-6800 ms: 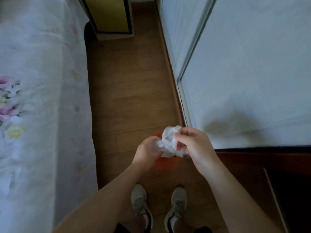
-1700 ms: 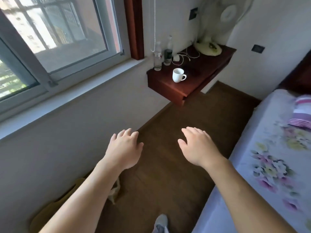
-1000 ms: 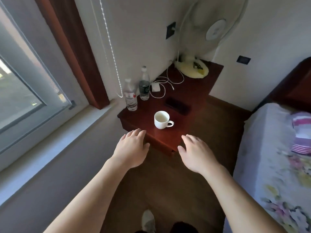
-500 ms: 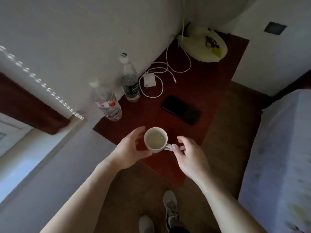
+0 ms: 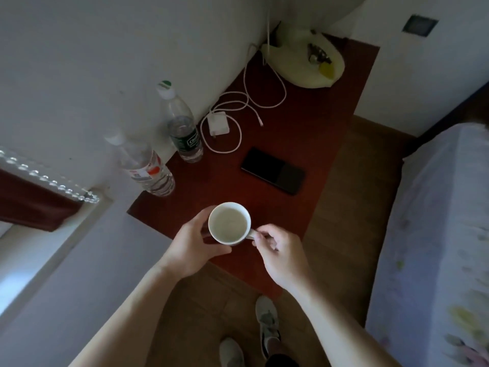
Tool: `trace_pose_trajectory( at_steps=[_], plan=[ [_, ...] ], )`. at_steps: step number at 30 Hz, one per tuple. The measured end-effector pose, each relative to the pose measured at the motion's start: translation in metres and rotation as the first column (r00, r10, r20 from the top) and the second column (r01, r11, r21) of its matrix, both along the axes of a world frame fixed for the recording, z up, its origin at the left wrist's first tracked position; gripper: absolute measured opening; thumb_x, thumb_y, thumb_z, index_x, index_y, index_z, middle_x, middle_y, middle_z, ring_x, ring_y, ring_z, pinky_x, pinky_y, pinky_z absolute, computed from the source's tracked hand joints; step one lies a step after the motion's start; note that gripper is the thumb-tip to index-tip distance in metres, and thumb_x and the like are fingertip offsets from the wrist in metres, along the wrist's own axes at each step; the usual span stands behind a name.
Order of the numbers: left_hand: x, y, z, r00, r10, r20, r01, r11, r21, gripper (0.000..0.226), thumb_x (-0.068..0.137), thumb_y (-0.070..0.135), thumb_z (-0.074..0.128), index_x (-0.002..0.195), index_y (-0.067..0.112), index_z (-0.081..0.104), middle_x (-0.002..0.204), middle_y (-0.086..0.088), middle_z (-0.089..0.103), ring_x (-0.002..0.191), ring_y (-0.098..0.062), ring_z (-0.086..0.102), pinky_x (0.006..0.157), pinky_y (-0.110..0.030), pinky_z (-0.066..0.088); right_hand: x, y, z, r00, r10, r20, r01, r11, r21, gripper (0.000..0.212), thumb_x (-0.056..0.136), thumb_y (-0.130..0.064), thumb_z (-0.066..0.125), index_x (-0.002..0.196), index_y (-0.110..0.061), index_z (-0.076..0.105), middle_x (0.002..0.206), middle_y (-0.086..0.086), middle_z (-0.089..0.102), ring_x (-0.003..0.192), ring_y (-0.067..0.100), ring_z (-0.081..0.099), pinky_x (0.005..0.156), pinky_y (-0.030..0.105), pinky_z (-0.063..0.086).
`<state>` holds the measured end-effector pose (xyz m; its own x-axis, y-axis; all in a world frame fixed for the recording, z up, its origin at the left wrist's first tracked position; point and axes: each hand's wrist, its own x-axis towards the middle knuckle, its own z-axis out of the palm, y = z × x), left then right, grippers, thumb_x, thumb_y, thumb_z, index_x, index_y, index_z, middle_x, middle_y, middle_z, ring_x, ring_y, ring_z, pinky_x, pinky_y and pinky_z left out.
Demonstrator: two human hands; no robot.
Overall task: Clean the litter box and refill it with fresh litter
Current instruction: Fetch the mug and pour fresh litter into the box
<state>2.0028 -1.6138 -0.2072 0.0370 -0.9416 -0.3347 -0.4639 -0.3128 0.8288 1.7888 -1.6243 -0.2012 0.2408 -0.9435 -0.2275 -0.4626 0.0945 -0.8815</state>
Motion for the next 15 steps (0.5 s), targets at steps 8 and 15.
trace_pose_trajectory(
  at_steps=[8, 15],
  plan=[
    [-0.003, 0.047, 0.078, 1.0, 0.014, 0.005, -0.014, 0.992, -0.125, 0.088, 0.063, 0.01, 0.091, 0.137, 0.031, 0.047, 0.12, 0.017, 0.063, 0.111, 0.005, 0.06, 0.089, -0.017, 0.053, -0.001, 0.034, 0.069, 0.999, 0.02, 0.034, -0.017, 0.995, -0.094, 0.015, 0.098, -0.021, 0.056, 0.097, -0.019, 0.071, 0.086, -0.007, 0.075, 0.082, 0.008, 0.071, 0.074, 0.04, 0.06],
    [0.002, 0.113, 0.128, 0.991, 0.136, 0.002, -0.133, 0.972, -0.194, 0.083, 0.062, 0.014, 0.092, 0.132, 0.033, 0.051, 0.114, 0.019, 0.067, 0.107, 0.002, 0.063, 0.092, -0.023, 0.051, 0.007, 0.069, 0.119, 0.986, 0.139, 0.095, -0.129, 0.987, -0.1, 0.014, 0.097, -0.021, 0.058, 0.095, -0.02, 0.072, 0.088, -0.009, 0.077, 0.085, 0.008, 0.072, 0.078, 0.041, 0.061]
  ],
)
